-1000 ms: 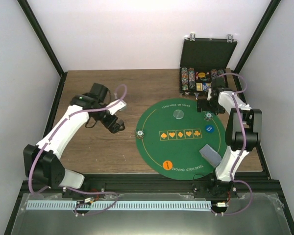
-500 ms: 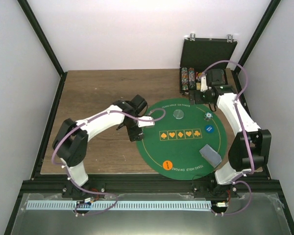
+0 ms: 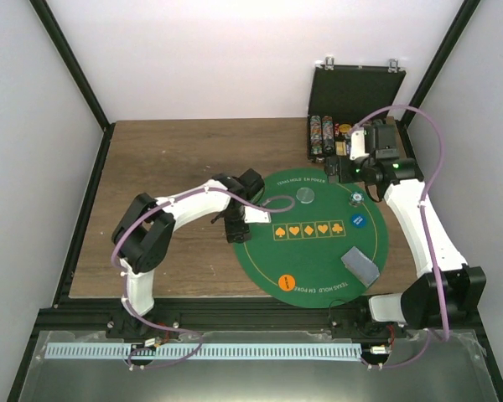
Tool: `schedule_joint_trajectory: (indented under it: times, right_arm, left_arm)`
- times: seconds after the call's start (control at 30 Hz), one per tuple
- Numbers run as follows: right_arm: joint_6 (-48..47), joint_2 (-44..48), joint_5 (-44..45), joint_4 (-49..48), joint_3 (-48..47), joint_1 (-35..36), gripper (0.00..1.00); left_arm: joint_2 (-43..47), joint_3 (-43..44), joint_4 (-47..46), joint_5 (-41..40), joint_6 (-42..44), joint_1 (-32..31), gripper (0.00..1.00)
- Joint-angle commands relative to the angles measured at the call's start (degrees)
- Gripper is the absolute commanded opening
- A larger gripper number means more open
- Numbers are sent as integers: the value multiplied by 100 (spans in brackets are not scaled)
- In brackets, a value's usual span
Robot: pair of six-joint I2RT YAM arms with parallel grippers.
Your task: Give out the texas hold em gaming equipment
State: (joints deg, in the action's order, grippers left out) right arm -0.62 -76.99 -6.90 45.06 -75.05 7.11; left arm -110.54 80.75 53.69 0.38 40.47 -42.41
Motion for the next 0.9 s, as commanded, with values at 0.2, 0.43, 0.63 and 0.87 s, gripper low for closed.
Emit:
schedule_joint_trajectory:
  times: [0.2,0.43,0.63,0.87]
  right_arm:
    - [-105,459,-505,6,307,27,100]
    - [-107,328,-297,101,371,27,100]
    - [-106,307,-80,132,472,25,100]
    - [-100,213,-14,189,391,26,100]
  left_arm:
    - [-215,-188,-459,-343,-149,-66,75]
    - [-205,-547,-961,-48,-44,-68,61]
    - [-188,-876,-1243,168,106,-70,52]
    - [-209,-887,-1185,480,208,-69,4]
